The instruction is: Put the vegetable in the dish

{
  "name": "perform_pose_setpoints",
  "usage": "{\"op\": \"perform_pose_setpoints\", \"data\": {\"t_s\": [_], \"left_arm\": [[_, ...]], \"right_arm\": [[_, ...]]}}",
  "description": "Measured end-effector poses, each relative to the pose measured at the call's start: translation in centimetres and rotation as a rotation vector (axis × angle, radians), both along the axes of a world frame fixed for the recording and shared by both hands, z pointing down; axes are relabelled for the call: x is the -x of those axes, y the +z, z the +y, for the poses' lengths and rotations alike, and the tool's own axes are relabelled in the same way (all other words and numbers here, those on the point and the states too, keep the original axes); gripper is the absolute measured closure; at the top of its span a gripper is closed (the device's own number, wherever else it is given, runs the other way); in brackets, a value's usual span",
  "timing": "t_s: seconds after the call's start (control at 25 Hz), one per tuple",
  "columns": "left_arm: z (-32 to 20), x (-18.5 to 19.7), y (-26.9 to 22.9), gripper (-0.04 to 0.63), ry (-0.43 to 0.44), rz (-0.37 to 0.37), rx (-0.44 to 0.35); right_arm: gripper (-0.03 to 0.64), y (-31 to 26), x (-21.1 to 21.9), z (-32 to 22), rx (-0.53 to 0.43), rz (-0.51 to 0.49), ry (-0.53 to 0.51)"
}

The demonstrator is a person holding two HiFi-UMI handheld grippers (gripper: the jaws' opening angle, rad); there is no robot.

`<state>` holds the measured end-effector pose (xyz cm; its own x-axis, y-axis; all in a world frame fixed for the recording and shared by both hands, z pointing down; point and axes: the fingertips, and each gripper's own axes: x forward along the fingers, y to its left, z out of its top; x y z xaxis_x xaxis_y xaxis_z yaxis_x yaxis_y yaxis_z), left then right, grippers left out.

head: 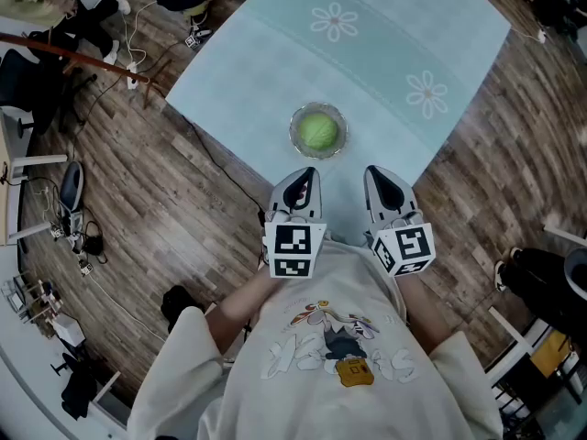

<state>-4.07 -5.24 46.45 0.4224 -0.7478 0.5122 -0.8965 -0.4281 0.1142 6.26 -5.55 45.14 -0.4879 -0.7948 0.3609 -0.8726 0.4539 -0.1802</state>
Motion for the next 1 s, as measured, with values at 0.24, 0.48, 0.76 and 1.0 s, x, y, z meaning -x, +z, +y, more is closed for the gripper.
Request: {"op": "perform_pose_setpoints", "data": {"t_s": [0.24, 0.48, 0.76, 1.0], "left_arm": [[1.6, -0.3, -4.6, 0.588, 0.027, 0.075, -0.053], [2.1, -0.5, -7.5, 0.588, 0.045, 0.102, -0.114], [2.3, -0.6, -8.5, 0.588, 0.047, 0.102, -0.156], [2.7, -1.0, -8.2, 0.588, 0.068, 0.109, -0.151]], "right_arm": [[0.595, -3.1, 1.4, 1.8, -0.053, -0.005, -0.045], [0.595, -6.1, 1.3, 2.7, -0.099, -0.029, -0.029], [0.595, -6.8, 0.5, 3.1, -0.115, -0.016, -0.008], [0.595, -6.9, 0.5, 3.4, -0.112, -0.015, 0.003]]}}
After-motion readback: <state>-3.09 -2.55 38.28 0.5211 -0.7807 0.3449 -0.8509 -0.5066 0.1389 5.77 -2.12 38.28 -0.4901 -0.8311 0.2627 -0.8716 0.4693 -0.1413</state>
